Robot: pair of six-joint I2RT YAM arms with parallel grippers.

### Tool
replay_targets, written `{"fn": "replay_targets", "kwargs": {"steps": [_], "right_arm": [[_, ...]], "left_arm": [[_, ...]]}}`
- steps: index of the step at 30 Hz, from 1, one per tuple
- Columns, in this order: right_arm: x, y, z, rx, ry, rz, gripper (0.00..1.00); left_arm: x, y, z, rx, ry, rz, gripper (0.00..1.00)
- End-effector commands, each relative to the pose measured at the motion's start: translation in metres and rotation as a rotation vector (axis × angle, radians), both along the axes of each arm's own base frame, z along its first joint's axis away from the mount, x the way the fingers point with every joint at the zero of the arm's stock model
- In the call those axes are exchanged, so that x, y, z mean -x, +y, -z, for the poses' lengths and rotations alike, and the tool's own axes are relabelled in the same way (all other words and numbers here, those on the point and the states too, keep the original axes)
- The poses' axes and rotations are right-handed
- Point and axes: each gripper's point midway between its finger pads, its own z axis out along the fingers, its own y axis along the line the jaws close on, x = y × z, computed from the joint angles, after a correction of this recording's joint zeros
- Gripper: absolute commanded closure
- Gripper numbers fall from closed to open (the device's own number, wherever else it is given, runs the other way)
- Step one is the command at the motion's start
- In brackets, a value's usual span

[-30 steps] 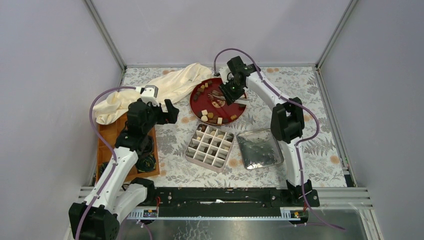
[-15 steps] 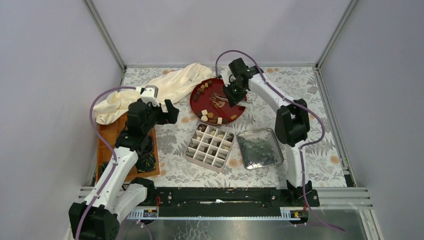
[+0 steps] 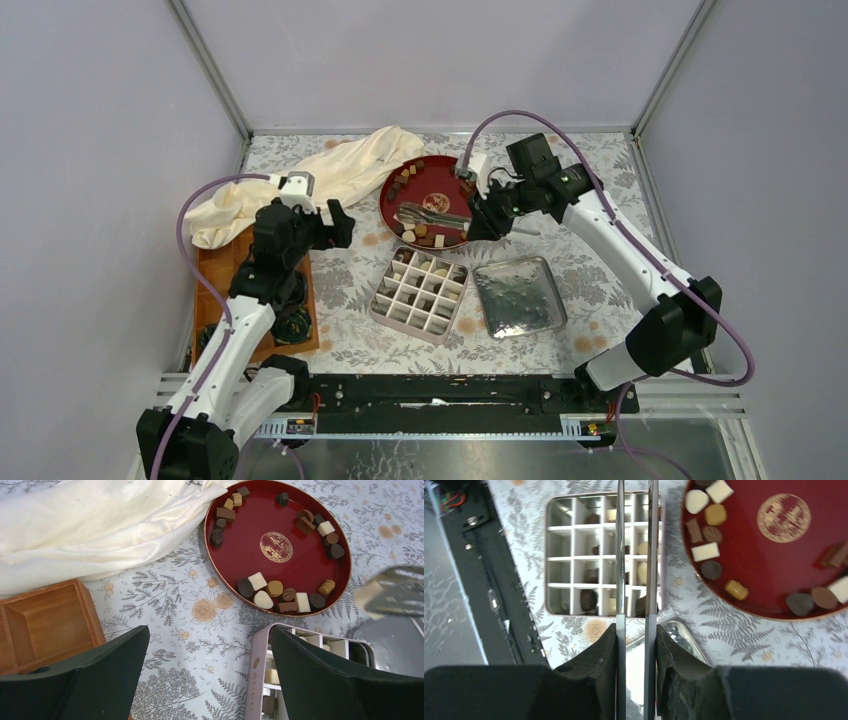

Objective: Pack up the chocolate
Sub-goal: Pick up the fake chocolate from the plate, then place the fake chocolate in the packing box.

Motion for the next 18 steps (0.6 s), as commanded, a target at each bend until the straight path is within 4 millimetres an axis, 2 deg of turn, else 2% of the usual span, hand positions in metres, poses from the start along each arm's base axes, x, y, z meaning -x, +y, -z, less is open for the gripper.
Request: {"fn": "replay_targets", "kwargs": {"steps": [1,8,13,18], "right_arm": [[0.033,0.022,-0.016,-0.126,-0.026,-0.206,1.0],[0.06,0.041,0.016,0.016,-0.045,-0.356,0.99],[0.07,0.055,0.043,0.13,-0.062,-0.416,0.97],[0.074,0.066,0.057,0.204,-0.062,-0.456,0.96]], "left_arm": [[0.007,0.011,-0.008,-0.047,-0.041,-0.039,0.01],[0.011,0.033,-0.007,-0.099,-0.079,-0.141,0.01],[0.011,0.036,-0.007,-0.103,-0.081,-0.152,0.01],[0.011,0.036,-0.007,-0.106,-0.082,-0.153,0.01]]}}
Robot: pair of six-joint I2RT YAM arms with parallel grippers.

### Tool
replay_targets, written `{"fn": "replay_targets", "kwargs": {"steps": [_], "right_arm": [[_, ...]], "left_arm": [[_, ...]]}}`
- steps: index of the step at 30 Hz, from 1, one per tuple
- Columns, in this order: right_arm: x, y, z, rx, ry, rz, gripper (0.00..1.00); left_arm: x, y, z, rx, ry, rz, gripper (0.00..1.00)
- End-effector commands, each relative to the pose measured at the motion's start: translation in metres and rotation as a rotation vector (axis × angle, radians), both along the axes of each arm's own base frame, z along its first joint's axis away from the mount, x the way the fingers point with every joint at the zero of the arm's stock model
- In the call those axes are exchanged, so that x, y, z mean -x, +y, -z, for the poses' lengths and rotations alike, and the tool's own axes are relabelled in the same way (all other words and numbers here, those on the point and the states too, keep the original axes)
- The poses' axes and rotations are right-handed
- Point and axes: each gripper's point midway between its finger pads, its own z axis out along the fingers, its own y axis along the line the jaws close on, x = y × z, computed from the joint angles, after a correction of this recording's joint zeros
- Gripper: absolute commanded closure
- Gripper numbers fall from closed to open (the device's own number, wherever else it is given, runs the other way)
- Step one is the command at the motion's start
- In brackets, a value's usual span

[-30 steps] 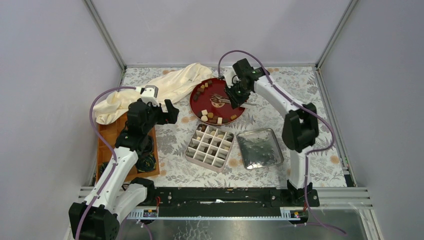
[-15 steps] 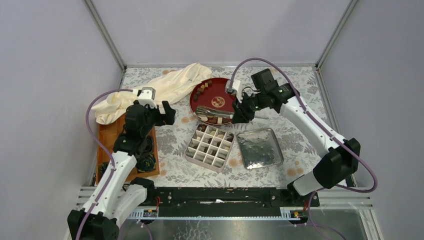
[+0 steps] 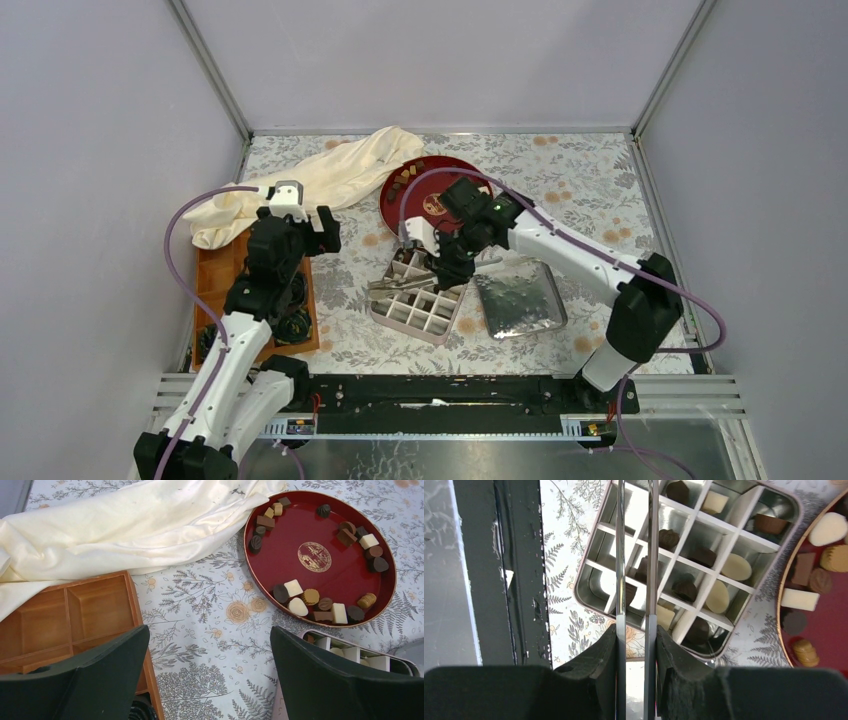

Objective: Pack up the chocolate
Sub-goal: Place the fake chocolate in the packing box.

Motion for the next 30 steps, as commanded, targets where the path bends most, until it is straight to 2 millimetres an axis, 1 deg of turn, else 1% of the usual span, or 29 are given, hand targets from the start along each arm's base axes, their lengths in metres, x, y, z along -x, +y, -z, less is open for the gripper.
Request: {"fn": "replay_targets", "kwargs": {"steps": [1,7,13,17,20,23,28,30], "right_arm": [[-0.004,0.009,0.001,0.037,-0.062,-0.045,0.95],[-0.002,0.008,0.013,0.079,-0.071,-0.058,0.92],[-0.005,0.013,0.017,0.097,-0.077,-0.042,0.85],[-0.005,0.014,0.02,0.107,-0.076,-0.043,0.78],[-0.005,0.015,0.019,0.105,-0.075,-0.042,0.7],[-0.004,0.015,0.019,0.101,-0.069,-0.044,0.65],[-0.002,0.017,0.013,0.091,-0.061,-0.046,0.54],[-0.001,0.017,0.011,0.086,-0.061,-0.046,0.52]], "left_arm": [[-0.001,0.004,-0.006,-0.023,-0.035,-0.017,0.01],[0.0,0.002,-0.007,-0.016,-0.038,-0.006,0.01],[0.0,0.002,-0.008,-0.015,-0.04,-0.006,0.01],[0.0,0.002,-0.008,-0.015,-0.042,-0.007,0.01],[0.0,0.002,-0.008,-0.013,-0.041,-0.003,0.01],[0.0,0.001,-0.008,-0.012,-0.04,-0.001,0.01],[0.001,0.001,-0.008,-0.012,-0.04,-0.001,0.01],[0.0,0.001,-0.008,-0.012,-0.04,0.0,0.01]]}}
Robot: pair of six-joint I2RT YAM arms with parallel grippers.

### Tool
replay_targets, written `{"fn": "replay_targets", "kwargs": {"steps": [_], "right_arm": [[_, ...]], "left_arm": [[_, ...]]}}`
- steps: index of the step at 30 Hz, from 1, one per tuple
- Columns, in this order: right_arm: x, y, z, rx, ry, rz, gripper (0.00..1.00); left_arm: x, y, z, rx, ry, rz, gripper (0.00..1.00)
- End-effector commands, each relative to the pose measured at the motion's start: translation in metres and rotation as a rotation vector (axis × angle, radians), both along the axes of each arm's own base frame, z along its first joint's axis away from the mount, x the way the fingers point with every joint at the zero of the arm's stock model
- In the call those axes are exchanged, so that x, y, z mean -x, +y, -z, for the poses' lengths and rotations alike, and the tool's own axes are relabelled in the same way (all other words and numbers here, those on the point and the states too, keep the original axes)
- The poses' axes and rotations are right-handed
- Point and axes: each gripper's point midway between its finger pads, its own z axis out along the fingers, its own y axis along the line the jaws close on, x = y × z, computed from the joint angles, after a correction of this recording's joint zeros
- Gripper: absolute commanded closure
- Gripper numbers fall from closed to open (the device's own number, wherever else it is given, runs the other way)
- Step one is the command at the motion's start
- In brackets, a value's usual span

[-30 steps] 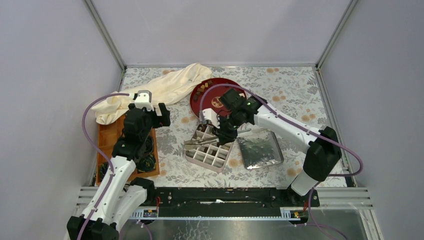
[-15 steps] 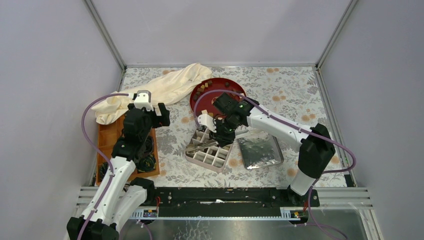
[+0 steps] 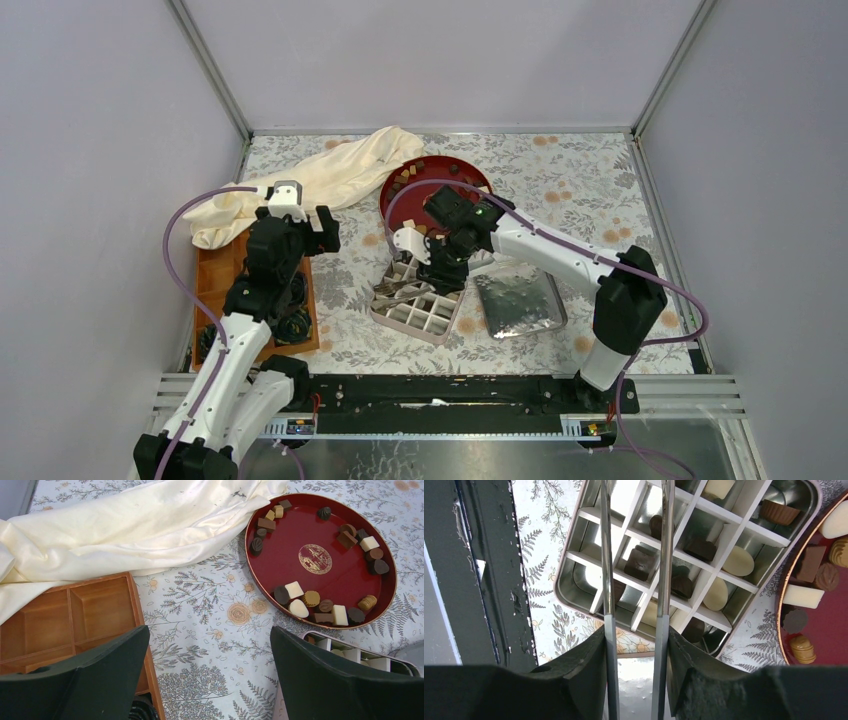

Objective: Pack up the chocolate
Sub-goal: Place the fake chocolate in the packing box, then pick up the fake chocolate from the plate.

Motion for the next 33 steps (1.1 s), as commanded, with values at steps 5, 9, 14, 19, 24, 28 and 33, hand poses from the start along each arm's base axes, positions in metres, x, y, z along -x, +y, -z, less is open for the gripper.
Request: {"fn": "replay_targets", "kwargs": {"steps": [5,9,14,19,24,28,33], "right_arm": [[-0.001,0.012,-0.031,-0.076,-0.029,-0.012,0.54],[-0.007,0.008,-0.048,-0.134,0.003,0.016,0.58],[-0.036,-0.017,-0.075,-0.25,0.043,0.149,0.59],[-0.094,-0.068,-0.083,-0.294,-0.06,0.427,0.58],[-0.149,-0.135,-0.069,-0.216,-0.202,0.736,0.56],[-0.171,-0.157,-0.055,-0.161,-0.202,0.842,0.56],[-0.188,-0.161,-0.038,-0.086,-0.174,0.891,0.56]], "left_arm": [[0.0,-0.001,-0.005,-0.009,-0.032,0.009,0.01],[0.0,-0.001,-0.005,-0.009,-0.032,0.008,0.01],[0.0,-0.001,-0.005,-0.008,-0.03,0.011,0.01],[0.0,-0.003,-0.005,-0.004,-0.031,0.018,0.01],[0.0,-0.005,-0.004,0.002,-0.026,0.028,0.01],[0.0,-0.007,-0.004,0.006,-0.026,0.035,0.01],[0.0,-0.007,-0.005,0.006,-0.028,0.035,0.01]]}}
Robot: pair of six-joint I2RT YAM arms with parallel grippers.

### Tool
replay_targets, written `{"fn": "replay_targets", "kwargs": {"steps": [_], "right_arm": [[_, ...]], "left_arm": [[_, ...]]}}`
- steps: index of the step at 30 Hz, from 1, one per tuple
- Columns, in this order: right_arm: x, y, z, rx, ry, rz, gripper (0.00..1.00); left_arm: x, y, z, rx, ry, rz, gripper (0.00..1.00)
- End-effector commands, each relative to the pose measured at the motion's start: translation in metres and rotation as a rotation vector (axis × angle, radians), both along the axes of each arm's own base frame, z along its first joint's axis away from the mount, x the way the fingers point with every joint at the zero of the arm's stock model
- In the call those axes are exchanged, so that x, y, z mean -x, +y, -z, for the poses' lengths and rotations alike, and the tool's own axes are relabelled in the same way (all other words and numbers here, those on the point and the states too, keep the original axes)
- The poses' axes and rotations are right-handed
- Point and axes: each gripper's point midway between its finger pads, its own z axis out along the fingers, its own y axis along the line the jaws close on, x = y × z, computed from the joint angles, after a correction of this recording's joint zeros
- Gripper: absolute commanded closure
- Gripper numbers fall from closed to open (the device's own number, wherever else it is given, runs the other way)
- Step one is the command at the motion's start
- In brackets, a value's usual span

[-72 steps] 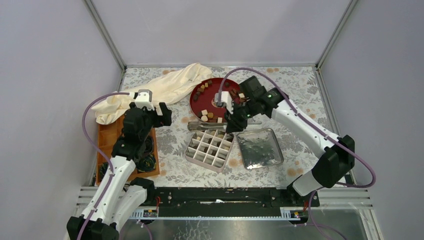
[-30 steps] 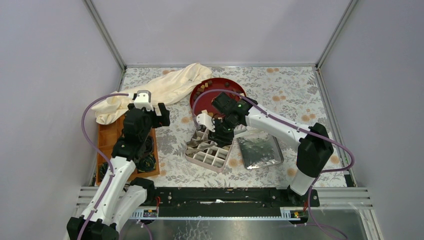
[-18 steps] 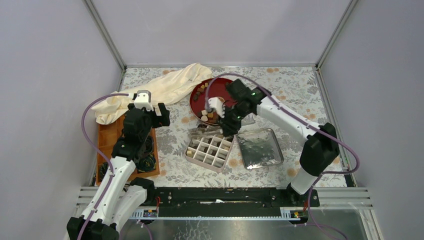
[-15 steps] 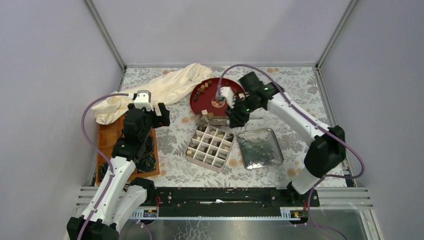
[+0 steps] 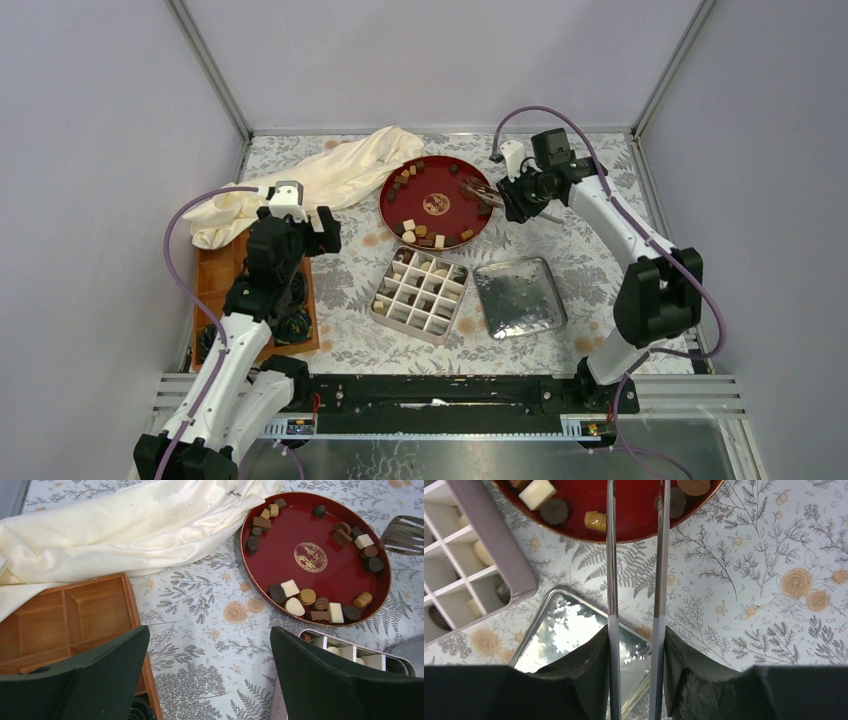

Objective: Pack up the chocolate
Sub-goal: Pick up the fake chocolate from the plate.

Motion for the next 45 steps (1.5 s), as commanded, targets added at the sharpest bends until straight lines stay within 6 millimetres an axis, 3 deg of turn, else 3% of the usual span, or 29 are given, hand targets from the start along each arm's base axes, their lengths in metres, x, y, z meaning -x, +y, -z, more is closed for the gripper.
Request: {"fn": "replay_targets", "kwargs": {"steps": [1,11,27,39,45], "right_arm": [[-0.03,-0.001,-0.002,0.033,-0.017,0.076,0.57],[-0.042,0.001,0.021,0.052,0.057,0.117,0.56],[-0.058,0.008,0.038,0.061,0.119,0.129,0.53],[-0.059,0.015,0.046,0.055,0.149,0.111,0.65],[-0.067,0.018,0.05,0.067,0.152,0.116,0.64]], "left_arm": [[0.0,-0.004,-0.005,0.001,-0.029,0.019,0.01],[0.0,-0.006,-0.005,0.008,-0.029,0.031,0.01],[0.0,-0.007,-0.004,0.008,-0.027,0.033,0.01],[0.0,-0.006,-0.004,0.008,-0.027,0.032,0.01],[0.0,-0.006,-0.005,0.007,-0.027,0.031,0.01]]}}
